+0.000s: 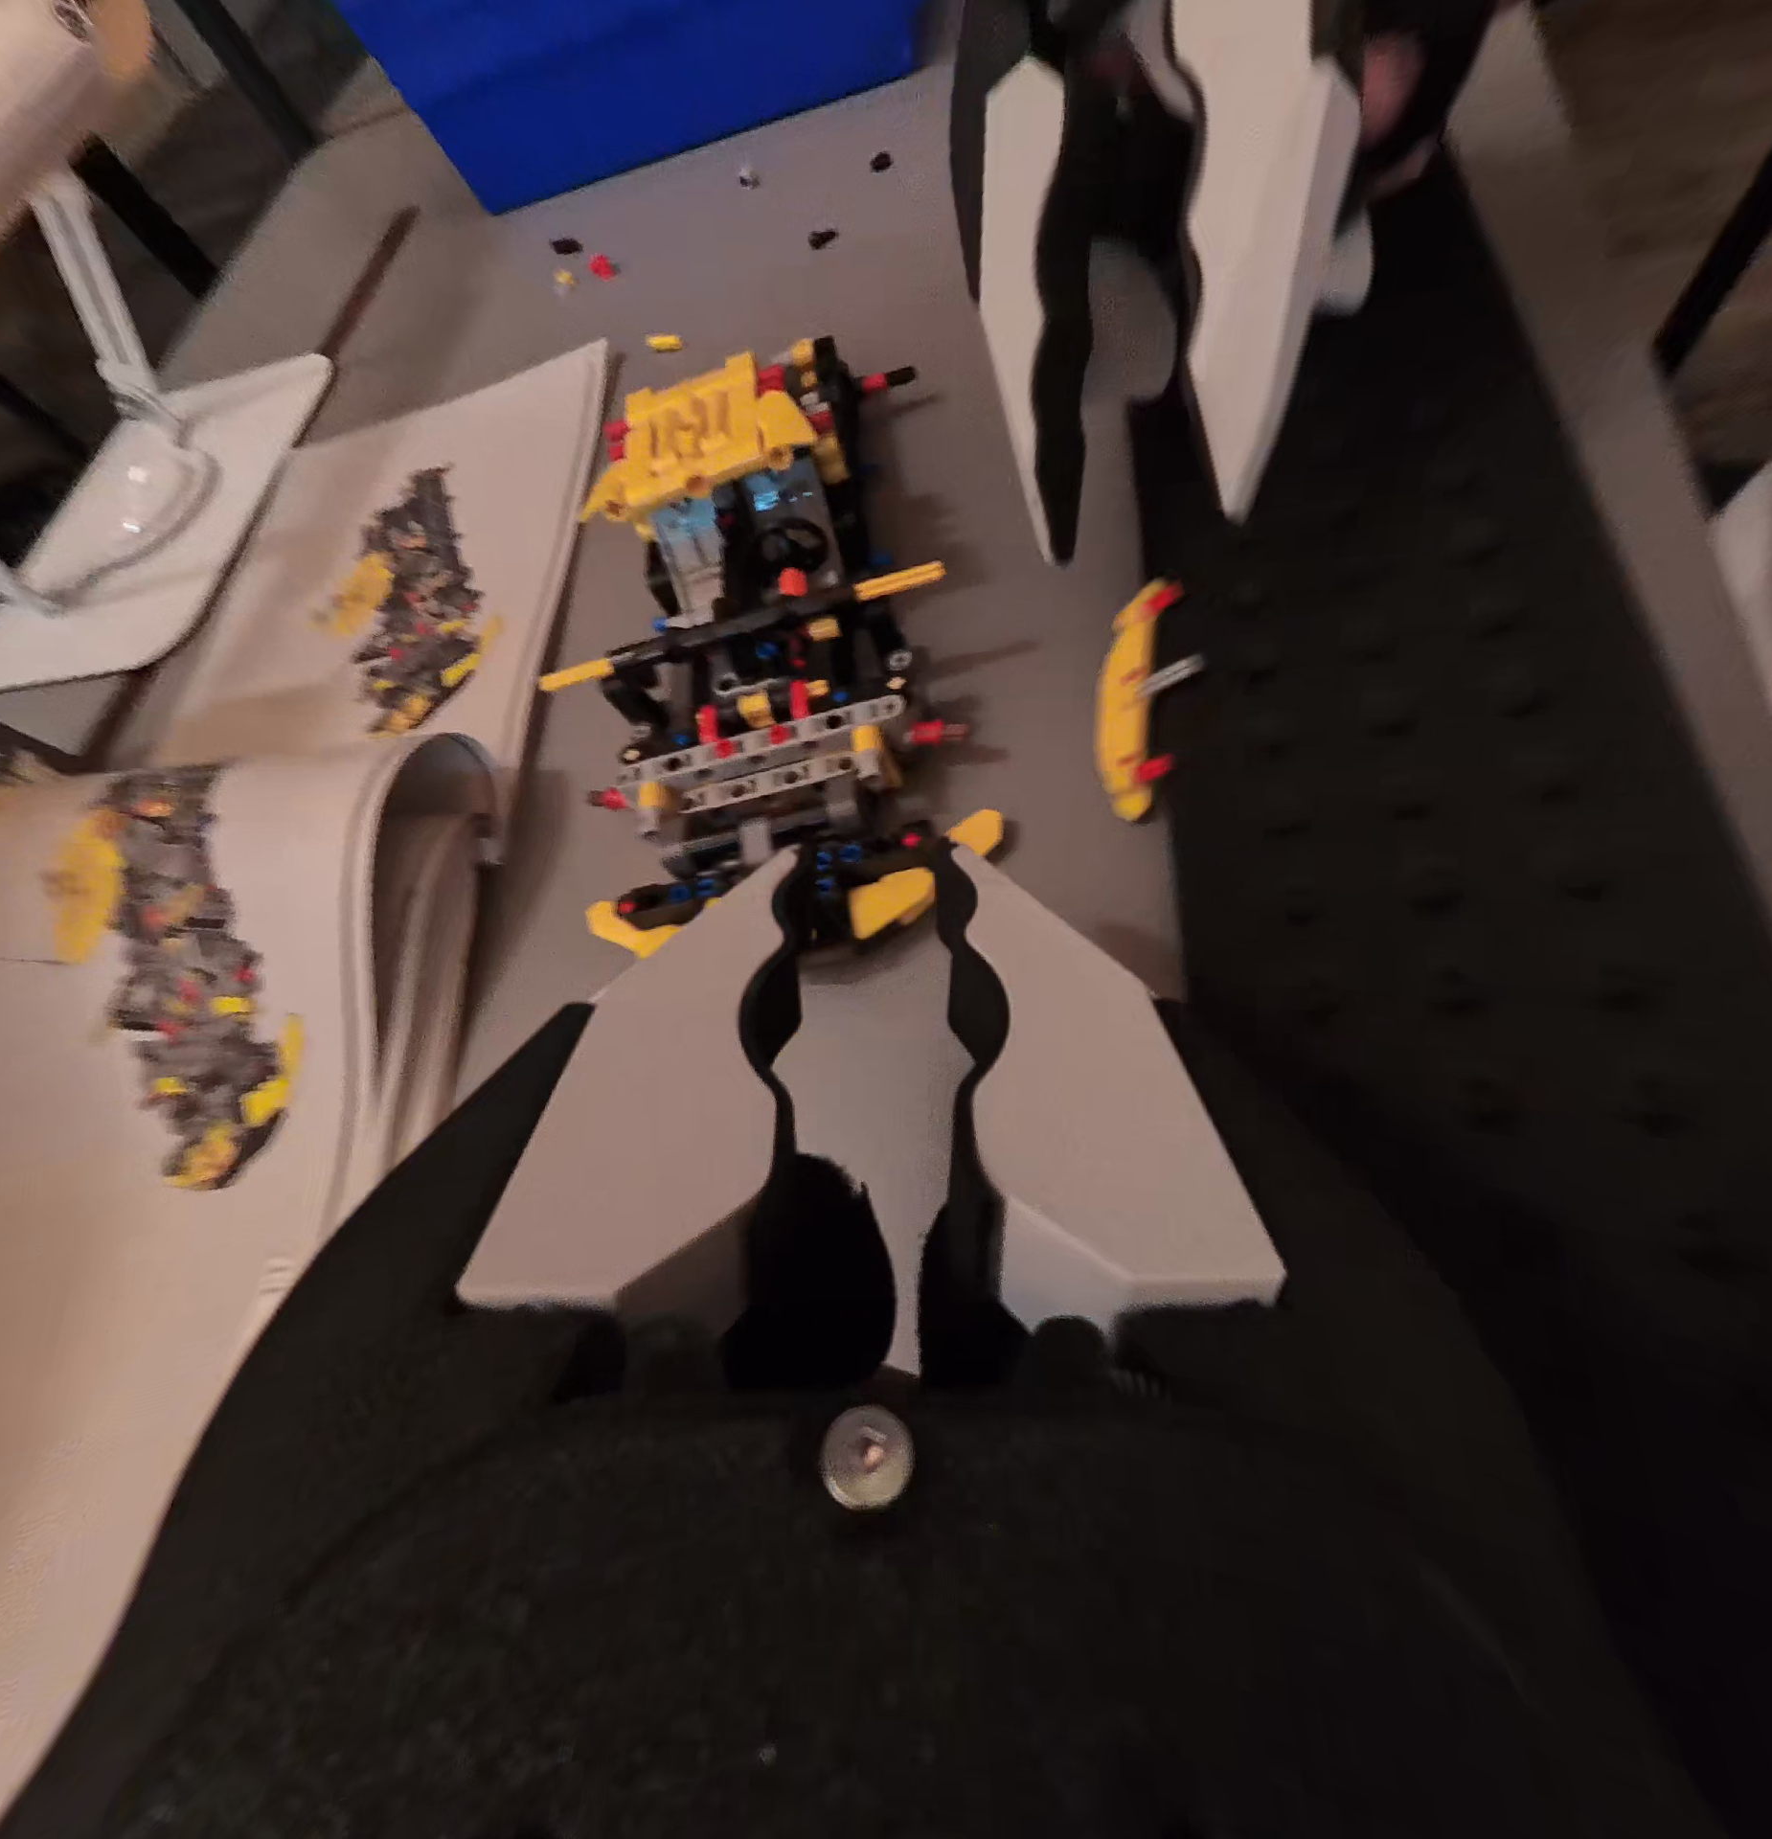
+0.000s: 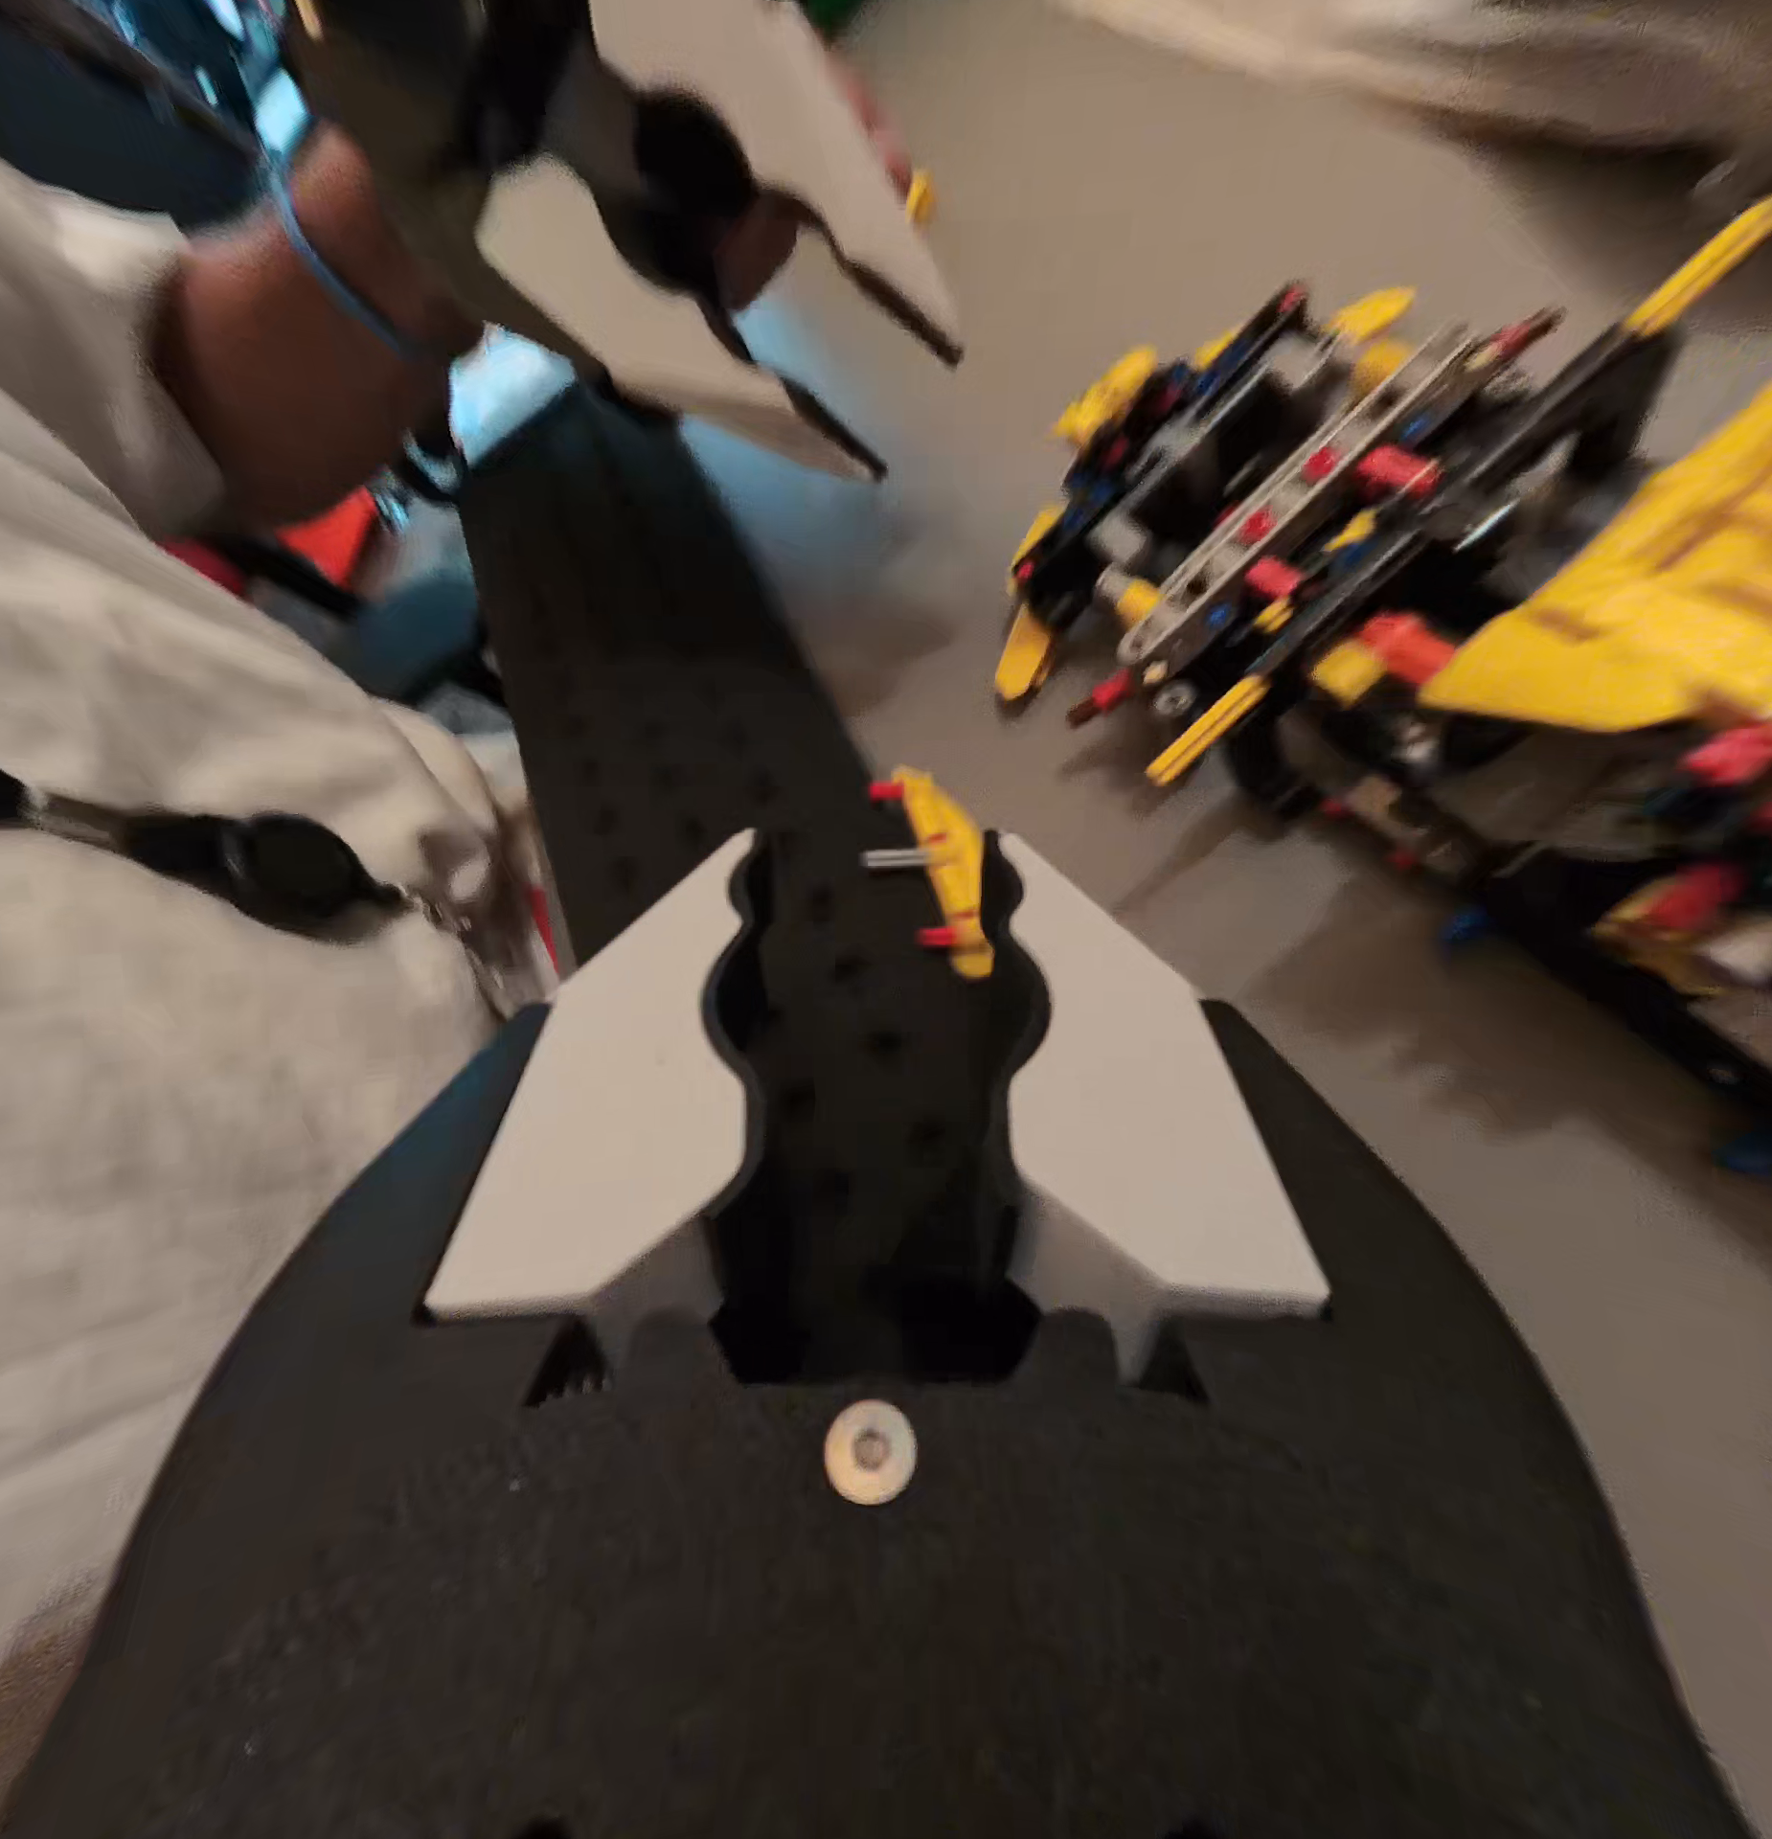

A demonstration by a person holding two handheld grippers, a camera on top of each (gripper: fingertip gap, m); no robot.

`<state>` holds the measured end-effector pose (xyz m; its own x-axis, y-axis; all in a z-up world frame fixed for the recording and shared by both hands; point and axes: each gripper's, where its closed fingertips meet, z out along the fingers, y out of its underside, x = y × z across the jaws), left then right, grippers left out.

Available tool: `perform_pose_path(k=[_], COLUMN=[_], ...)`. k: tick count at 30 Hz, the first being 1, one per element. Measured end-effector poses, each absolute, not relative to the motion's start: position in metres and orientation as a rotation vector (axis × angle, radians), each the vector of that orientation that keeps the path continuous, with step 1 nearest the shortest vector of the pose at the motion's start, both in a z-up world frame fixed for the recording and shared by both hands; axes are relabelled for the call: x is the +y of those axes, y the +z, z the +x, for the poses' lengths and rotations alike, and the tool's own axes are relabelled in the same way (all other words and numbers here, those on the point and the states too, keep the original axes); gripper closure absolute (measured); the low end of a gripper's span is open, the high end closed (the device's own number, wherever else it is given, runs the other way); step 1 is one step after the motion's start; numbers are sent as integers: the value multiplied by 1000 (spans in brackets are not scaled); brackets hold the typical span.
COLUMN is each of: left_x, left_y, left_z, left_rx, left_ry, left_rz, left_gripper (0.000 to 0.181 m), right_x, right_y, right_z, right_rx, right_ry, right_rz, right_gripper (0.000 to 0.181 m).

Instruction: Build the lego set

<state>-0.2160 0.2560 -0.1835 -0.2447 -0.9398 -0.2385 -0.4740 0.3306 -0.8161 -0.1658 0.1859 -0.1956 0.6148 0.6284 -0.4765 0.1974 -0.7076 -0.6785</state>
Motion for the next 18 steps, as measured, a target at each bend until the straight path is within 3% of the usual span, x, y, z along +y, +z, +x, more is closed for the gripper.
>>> perform_pose_path(k=[6,11,18], left_x=[222,233,230], left_y=[-185,-198,-199], left_z=[-214,-206,-203], left_rx=[1854,1842,1819], left_ry=[-1086,-957,-951], left_rz=[-1368,-1426,-1429], left_gripper=[158,158,158], right_x=[194,201,211], right_y=[-213,-228,-243], right_z=[-166,-156,-156], right_rx=[-660,-602,-856], right_ry=[777,782,337], right_rz=[-2291,-2424,-2443], right_gripper=[136,144,152])
